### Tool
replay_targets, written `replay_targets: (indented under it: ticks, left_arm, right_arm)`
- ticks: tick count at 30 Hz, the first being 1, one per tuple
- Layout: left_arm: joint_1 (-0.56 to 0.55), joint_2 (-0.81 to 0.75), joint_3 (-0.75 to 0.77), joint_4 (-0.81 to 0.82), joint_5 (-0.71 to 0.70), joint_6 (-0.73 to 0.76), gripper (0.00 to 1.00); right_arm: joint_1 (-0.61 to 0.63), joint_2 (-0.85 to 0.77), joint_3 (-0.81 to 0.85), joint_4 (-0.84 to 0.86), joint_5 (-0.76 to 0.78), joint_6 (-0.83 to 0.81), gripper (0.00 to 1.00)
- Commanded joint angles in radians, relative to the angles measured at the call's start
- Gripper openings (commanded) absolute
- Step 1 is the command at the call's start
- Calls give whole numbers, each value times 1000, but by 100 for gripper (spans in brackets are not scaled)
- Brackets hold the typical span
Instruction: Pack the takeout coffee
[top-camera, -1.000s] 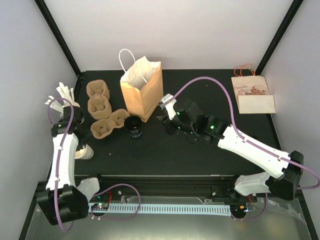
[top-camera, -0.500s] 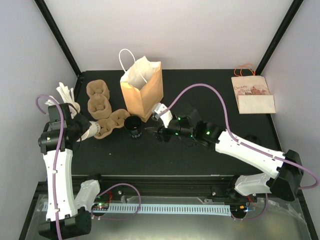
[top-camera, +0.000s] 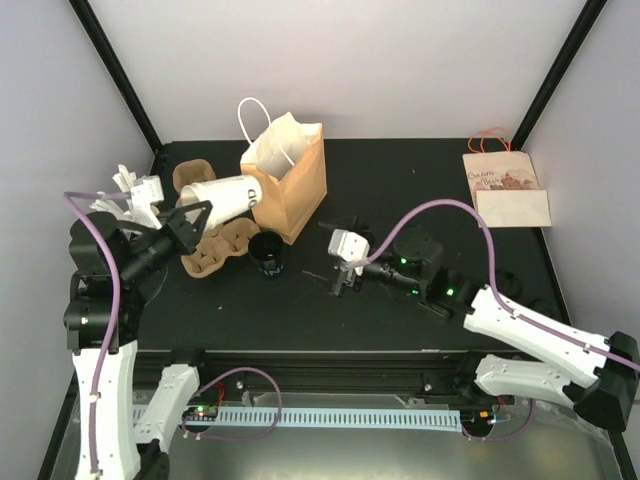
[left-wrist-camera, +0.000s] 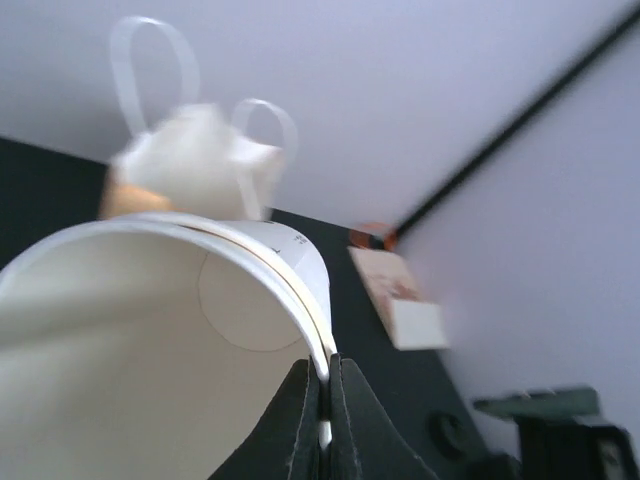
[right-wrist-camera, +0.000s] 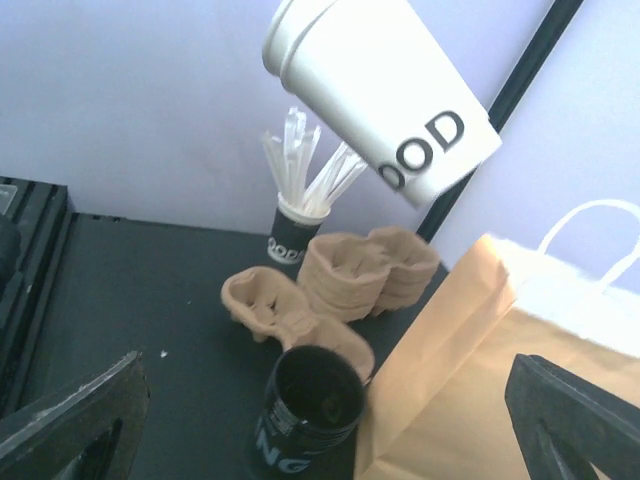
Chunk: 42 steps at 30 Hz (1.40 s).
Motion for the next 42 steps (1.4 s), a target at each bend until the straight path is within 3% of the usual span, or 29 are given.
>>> replay_targets:
  ticks: [1,5,12,17,24,34,37,42]
  left_arm:
    - [-150,35,29,158,159,15,2]
    - [-329,76,36,144,121,65,2]
    - [-555,144,46,108,8,149,2]
    - [-642,194,67,66,-25,205,1]
    - [-683,208,77,61,-2,245,2]
    - [-686,201,115,-3,37,286,2]
    - [-687,198,133,-26,45,295,2]
    - [-686,177,181,-82,-41,333,2]
  right_arm:
    - [5,-64,-10,46,41,-121,100]
    - [8,-87,6,-15,13,-195,100]
    - [55,-80,67,-203,224,-274,100]
    - [65,-42,112,-281,301,-277,100]
    - [91,49,164,-360,352,-339,100]
    - [93,87,183,-419,431,-330,68]
    - [93,79,163,-417,466,-329,54]
    - [93,45,85,-404,522,-319,53]
